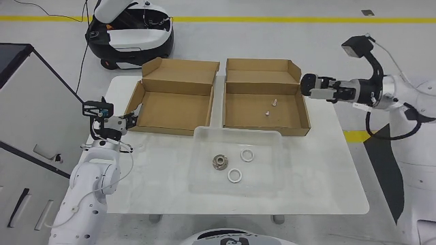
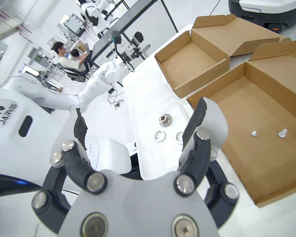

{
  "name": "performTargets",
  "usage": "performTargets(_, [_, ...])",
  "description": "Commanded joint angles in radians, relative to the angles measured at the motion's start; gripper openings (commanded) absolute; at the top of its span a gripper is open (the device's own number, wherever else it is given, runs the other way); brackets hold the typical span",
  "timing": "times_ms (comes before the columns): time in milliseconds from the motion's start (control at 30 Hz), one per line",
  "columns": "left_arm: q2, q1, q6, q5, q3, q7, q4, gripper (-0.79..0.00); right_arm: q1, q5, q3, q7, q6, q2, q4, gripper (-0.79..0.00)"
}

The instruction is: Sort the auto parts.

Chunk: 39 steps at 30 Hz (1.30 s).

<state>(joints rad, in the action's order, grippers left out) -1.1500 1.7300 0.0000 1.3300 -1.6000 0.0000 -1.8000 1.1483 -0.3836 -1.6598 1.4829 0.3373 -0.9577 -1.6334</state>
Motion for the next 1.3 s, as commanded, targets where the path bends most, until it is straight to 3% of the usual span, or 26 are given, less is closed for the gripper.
performTargets(0, [0.0, 0.0, 0.0, 0.0, 0.0, 0.0, 0.0, 0.0, 0.009, -0.055, -0.028, 0.01, -0.01, 0.007, 0.013, 0.0])
performTargets(733, [0.001, -0.005, -0.018, 0.028, 0.006, -0.016, -0.024, 0.0, 0.013, -0.09, -0.037, 0.014, -0.014, 0.009, 0.023, 0.0])
performTargets(833, [0.004, -0.007, -0.043, 0.091, 0.019, -0.112, -0.092, 0.0, 0.013, -0.09, -0.037, 0.014, -0.014, 0.009, 0.023, 0.0])
performTargets(1033, [0.01, -0.031, -0.181, 0.118, 0.061, -0.346, -0.257, 0.0, 0.013, -0.09, -0.037, 0.014, -0.014, 0.009, 0.023, 0.0])
performTargets(1267, [0.013, -0.115, -0.32, 0.132, 0.145, -0.608, -0.353, 0.0, 0.013, -0.09, -0.037, 0.014, -0.014, 0.009, 0.023, 0.0])
